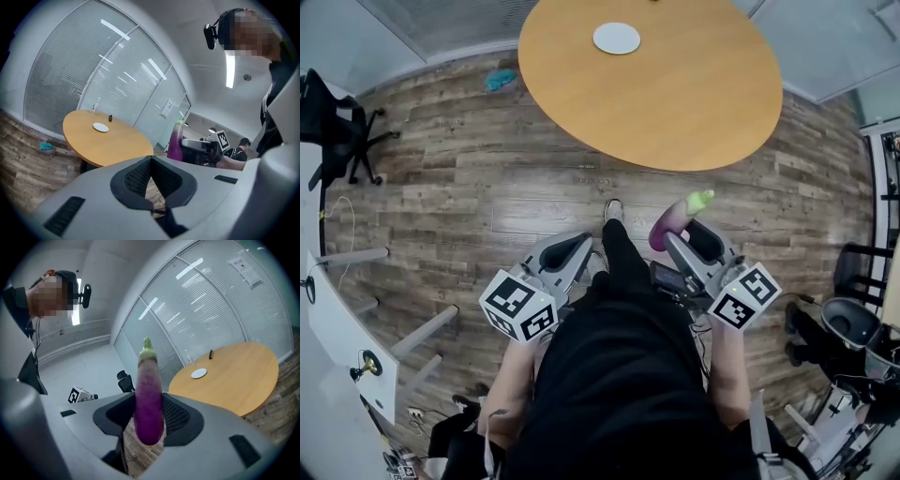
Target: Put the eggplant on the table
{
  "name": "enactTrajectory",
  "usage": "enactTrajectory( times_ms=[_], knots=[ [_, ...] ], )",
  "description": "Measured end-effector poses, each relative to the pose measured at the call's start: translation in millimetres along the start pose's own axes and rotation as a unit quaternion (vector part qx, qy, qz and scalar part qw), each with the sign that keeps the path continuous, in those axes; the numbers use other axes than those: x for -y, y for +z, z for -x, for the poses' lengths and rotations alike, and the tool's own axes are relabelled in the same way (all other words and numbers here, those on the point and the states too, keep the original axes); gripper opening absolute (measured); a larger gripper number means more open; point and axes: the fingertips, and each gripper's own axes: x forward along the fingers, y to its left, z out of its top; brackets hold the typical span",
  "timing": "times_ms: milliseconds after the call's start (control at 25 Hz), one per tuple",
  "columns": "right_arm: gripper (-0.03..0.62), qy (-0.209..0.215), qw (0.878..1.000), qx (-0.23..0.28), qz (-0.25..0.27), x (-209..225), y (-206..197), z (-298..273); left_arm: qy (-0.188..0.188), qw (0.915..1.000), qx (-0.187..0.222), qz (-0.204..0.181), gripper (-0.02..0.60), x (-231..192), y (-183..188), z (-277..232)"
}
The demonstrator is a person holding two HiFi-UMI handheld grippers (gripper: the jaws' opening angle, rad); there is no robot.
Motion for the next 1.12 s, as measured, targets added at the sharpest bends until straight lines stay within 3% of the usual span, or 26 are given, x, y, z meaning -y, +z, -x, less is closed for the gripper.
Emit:
enactTrajectory(
  times_ms=[680,1120],
  knots=[
    [0.192,0.028,0.999,0.019,-0.005,92,92,-93,0.014,0.9996,-0.004,-0.025,0.011,-65,97,-98],
    [0.192,0.040,0.999,0.020,-0.004,134,123,-118,0.024,0.9994,-0.004,-0.026,0.011,-81,119,-140]
  ],
)
